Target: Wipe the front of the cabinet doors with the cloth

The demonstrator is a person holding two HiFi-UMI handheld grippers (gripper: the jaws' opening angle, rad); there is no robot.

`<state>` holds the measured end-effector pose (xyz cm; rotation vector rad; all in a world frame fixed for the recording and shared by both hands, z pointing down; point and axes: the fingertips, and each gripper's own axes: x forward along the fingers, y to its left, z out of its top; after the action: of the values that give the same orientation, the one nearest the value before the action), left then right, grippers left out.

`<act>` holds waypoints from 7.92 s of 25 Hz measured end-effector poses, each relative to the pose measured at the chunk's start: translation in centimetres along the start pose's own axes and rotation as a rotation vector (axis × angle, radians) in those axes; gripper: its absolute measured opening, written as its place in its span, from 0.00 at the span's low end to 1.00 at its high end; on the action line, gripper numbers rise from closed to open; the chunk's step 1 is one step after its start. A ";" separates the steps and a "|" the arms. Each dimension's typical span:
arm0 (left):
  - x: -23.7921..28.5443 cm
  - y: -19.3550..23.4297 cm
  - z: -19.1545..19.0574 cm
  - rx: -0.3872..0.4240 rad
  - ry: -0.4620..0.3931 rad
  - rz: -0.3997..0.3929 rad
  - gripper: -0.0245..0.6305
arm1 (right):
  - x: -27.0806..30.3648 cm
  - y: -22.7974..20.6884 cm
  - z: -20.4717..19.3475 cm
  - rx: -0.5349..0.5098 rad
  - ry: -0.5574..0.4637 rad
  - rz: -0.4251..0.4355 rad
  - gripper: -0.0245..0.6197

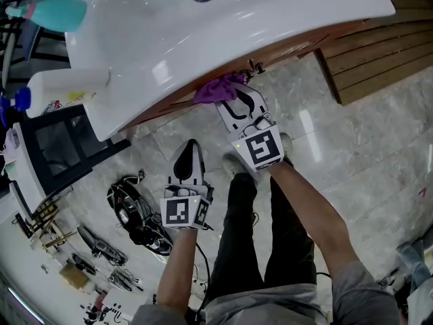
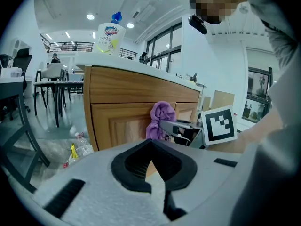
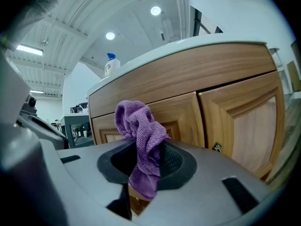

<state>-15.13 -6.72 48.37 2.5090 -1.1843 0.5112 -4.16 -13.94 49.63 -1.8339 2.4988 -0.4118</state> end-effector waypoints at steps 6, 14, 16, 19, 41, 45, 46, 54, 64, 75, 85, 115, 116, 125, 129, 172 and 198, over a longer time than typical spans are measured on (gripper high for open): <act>0.9 -1.5 0.1 0.001 0.001 -0.010 0.05 | -0.9 -1.9 0.3 0.024 0.000 -0.024 0.19; 1.8 -3.1 0.2 -0.005 0.005 -0.023 0.05 | -1.8 -3.4 0.9 0.034 -0.004 -0.026 0.19; 2.0 -3.3 0.2 -0.006 0.005 -0.024 0.05 | -1.9 -3.6 0.9 0.042 -0.004 -0.027 0.19; 2.2 -3.5 0.3 -0.008 0.003 -0.023 0.05 | -2.2 -4.1 1.2 0.064 -0.014 -0.035 0.19; 0.5 -2.8 -2.1 -0.048 0.005 -0.060 0.05 | -5.8 -8.7 0.3 0.138 -0.044 -0.237 0.18; -0.2 -2.0 -2.5 -0.053 0.009 -0.056 0.05 | -6.5 -7.3 -0.3 0.124 -0.045 -0.231 0.19; -0.3 -1.8 -2.6 -0.056 0.008 -0.055 0.05 | -6.7 -6.7 -0.3 0.112 -0.044 -0.222 0.19; -1.3 0.3 -3.0 -0.062 -0.006 -0.051 0.05 | -6.6 -0.9 -1.9 0.019 -0.010 -0.120 0.19; -3.1 3.4 -4.4 -0.084 0.006 -0.027 0.05 | -4.5 5.5 -4.2 -0.039 0.038 -0.023 0.19; -4.6 7.2 -5.4 -0.084 0.016 -0.014 0.05 | -0.5 10.7 -8.3 -0.033 0.079 0.043 0.19; -4.8 8.7 -5.6 -0.079 0.031 -0.031 0.05 | 2.8 13.2 -11.4 -0.059 0.112 0.074 0.19; -4.8 11.7 -6.9 -0.107 0.074 0.012 0.05 | 6.8 11.9 -13.2 -0.002 0.167 0.024 0.19; -4.8 11.7 -6.9 -0.108 0.074 0.012 0.05 | 6.8 11.8 -13.1 -0.004 0.168 0.026 0.18; -4.0 10.5 -6.5 -0.109 0.066 0.011 0.05 | 6.3 10.2 -12.0 0.020 0.145 0.011 0.19; -3.6 9.8 -6.4 -0.110 0.070 0.010 0.05 | 6.0 9.2 -11.4 0.023 0.137 0.001 0.19; -1.4 3.1 -5.7 -0.090 0.087 0.021 0.05 | 2.4 0.2 -8.5 0.022 0.098 -0.051 0.19; -1.6 -0.2 -6.3 -0.116 0.078 0.030 0.05 | -0.9 -5.0 -7.8 0.051 0.088 -0.130 0.19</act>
<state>-17.06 -2.83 53.17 2.3553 -1.1884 0.5272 -0.53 -12.87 58.14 -2.0084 2.4055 -0.5663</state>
